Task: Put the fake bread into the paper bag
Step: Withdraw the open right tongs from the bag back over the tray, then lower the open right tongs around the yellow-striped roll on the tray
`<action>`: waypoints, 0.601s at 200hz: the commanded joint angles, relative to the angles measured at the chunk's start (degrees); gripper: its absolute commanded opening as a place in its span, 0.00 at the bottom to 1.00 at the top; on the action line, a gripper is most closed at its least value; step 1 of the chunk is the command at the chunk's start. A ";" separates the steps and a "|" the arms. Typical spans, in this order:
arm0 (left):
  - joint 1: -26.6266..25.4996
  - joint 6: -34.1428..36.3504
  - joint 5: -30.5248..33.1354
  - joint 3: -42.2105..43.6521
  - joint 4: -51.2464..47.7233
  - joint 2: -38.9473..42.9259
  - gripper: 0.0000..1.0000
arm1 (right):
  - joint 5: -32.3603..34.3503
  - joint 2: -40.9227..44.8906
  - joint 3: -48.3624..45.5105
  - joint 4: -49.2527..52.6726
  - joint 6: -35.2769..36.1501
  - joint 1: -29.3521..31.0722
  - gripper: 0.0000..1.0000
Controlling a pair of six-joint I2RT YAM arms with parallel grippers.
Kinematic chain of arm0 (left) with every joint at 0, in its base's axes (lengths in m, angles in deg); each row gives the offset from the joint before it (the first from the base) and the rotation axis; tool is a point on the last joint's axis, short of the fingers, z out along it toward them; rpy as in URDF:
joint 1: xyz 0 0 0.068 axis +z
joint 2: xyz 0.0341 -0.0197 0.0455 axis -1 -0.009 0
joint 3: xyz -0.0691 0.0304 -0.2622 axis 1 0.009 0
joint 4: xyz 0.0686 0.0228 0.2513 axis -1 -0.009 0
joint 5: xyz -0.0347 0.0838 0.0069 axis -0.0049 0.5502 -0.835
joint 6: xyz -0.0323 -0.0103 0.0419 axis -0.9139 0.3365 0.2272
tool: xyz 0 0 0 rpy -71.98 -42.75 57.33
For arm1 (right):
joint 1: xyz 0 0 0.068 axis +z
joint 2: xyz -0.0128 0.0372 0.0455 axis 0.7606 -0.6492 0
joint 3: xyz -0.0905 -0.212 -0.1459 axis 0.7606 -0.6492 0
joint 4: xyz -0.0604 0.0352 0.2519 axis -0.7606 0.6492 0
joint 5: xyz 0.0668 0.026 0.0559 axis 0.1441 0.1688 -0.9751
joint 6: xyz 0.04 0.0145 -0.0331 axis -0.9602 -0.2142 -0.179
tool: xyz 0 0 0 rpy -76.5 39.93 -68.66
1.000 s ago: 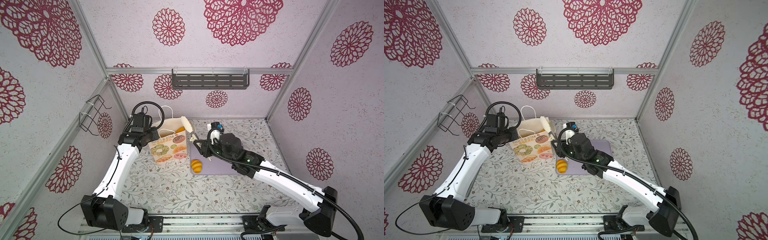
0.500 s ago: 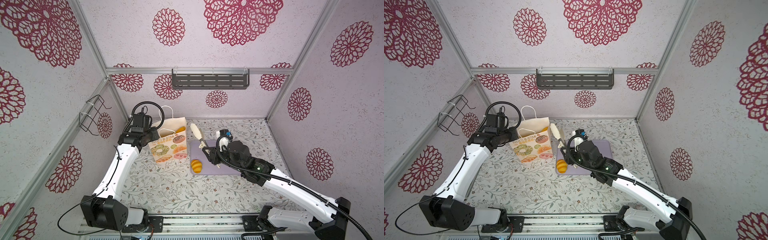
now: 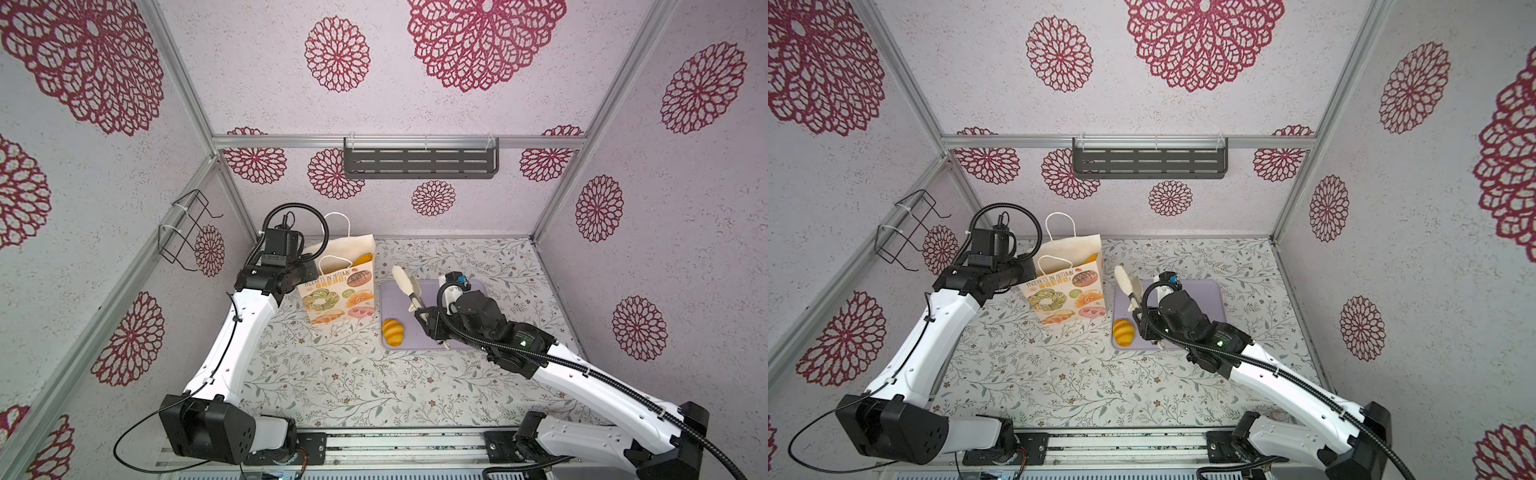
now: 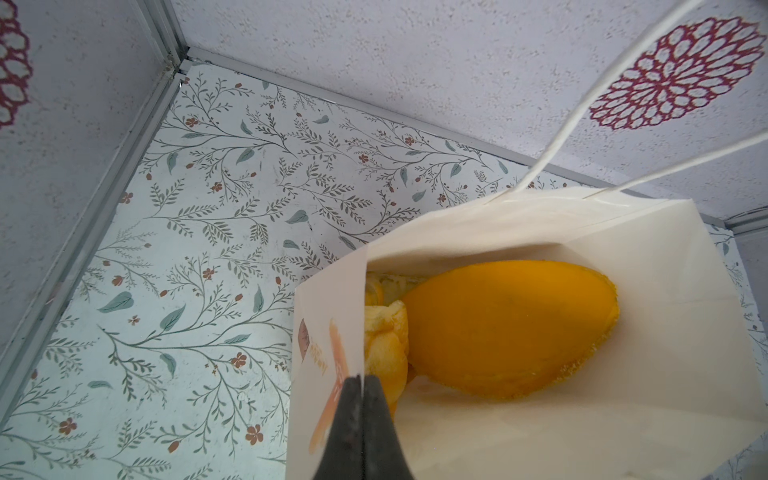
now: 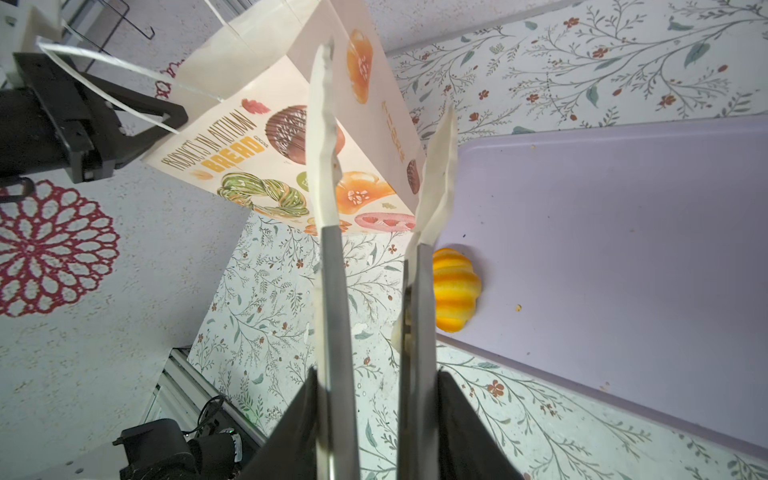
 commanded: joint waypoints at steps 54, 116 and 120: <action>-0.78 0.61 0.10 0.09 1.52 1.80 0.00 | 0.46 0.68 1.02 6.17 -2.95 0.72 0.43; -0.78 0.65 0.41 0.14 1.47 1.65 0.00 | 0.34 -1.15 2.22 10.57 -4.09 1.81 0.42; -0.78 0.59 0.37 0.14 1.54 1.64 0.00 | 0.33 -1.22 2.21 10.74 -4.18 1.88 0.42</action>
